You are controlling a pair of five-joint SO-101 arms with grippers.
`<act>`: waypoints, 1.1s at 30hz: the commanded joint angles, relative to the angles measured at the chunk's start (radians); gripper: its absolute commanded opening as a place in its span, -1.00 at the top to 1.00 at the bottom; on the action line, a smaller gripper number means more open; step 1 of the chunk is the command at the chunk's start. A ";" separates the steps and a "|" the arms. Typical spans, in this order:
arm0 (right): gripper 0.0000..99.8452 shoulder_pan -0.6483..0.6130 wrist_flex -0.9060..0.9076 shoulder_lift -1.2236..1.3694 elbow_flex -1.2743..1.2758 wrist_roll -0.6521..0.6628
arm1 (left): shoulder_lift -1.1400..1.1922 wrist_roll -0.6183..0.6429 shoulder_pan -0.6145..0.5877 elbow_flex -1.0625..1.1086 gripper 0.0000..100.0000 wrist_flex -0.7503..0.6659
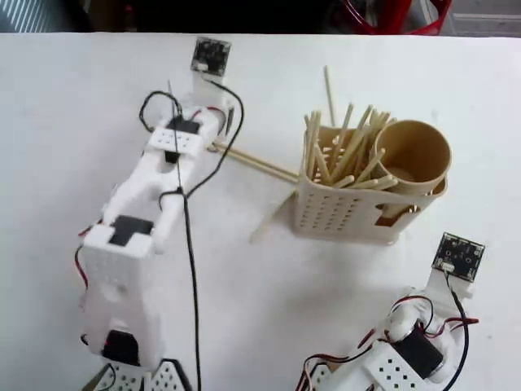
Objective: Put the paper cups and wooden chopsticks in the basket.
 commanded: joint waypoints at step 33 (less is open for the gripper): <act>0.86 -0.015 -0.015 -0.007 0.009 0.008 | 0.575 -0.488 -0.228 -1.096 0.87 1.370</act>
